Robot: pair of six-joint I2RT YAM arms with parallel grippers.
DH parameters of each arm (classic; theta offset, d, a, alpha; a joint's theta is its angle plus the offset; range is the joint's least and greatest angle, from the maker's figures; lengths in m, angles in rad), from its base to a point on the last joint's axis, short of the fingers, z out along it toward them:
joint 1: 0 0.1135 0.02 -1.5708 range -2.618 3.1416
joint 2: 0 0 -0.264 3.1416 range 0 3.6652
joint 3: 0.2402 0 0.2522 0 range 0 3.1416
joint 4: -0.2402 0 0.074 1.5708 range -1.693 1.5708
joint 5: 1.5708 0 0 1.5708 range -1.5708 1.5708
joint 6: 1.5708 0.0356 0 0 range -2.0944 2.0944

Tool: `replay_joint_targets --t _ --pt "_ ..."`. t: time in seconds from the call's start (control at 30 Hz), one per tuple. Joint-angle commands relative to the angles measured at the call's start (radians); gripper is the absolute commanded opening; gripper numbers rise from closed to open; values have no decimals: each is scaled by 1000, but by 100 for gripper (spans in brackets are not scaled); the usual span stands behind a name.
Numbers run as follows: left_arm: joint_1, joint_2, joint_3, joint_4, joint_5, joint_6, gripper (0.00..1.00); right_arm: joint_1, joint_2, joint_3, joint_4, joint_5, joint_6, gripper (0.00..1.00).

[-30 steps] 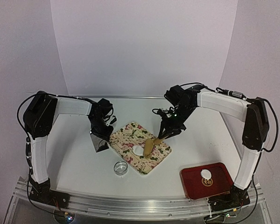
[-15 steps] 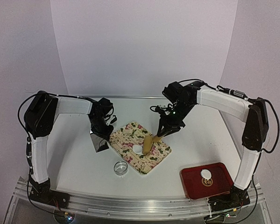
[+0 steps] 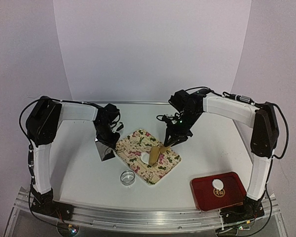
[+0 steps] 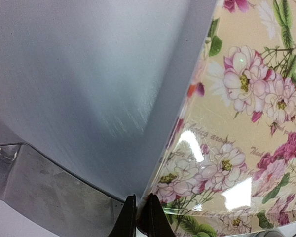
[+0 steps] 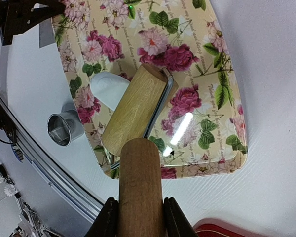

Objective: Roll out the dumpling wrappers from the dough

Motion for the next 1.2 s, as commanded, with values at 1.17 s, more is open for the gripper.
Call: replay_joint_targets --t 1.17 --pt "2 35 15 -3 -100 36 0 79 298 -170 20 328 134 0"
